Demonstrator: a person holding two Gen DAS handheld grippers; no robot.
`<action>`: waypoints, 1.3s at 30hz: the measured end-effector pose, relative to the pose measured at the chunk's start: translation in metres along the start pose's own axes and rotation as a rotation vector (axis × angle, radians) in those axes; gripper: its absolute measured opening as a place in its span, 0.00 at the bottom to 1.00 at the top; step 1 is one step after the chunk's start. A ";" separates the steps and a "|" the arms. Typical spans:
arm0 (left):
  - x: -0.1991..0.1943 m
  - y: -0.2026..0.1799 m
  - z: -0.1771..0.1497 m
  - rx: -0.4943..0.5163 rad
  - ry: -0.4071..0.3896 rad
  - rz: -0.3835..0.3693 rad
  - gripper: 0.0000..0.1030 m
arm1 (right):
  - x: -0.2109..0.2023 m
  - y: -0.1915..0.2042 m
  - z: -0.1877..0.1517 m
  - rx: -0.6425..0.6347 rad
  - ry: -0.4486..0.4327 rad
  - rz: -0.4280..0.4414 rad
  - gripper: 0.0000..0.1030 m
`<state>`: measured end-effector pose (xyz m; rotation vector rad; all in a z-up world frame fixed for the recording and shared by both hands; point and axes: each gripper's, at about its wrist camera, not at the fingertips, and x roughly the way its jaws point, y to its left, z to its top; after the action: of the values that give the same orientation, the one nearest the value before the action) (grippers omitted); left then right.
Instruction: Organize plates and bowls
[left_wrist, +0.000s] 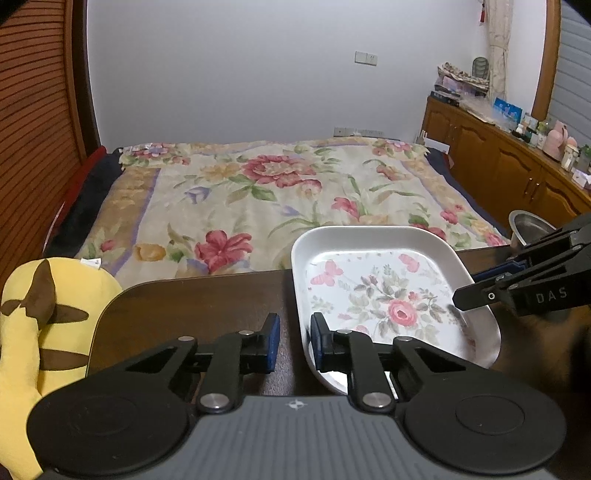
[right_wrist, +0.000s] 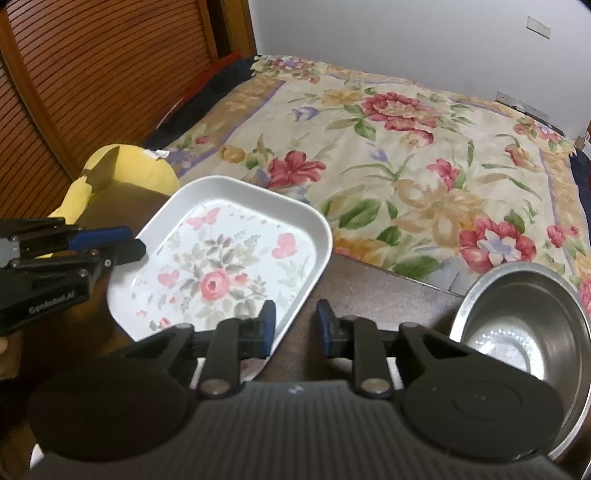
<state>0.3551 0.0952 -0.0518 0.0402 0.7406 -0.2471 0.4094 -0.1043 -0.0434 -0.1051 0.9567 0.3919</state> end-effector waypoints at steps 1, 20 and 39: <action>0.000 0.000 -0.001 0.000 0.000 -0.001 0.18 | 0.000 0.000 0.000 -0.002 0.001 0.002 0.20; 0.003 -0.007 -0.005 0.009 0.026 -0.011 0.10 | 0.004 0.000 -0.002 0.016 0.011 0.030 0.14; -0.085 -0.016 -0.006 0.017 -0.084 0.000 0.09 | -0.061 0.024 -0.014 0.018 -0.089 0.058 0.14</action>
<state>0.2864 0.0978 0.0017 0.0454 0.6551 -0.2536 0.3583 -0.1026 -0.0005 -0.0432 0.8763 0.4384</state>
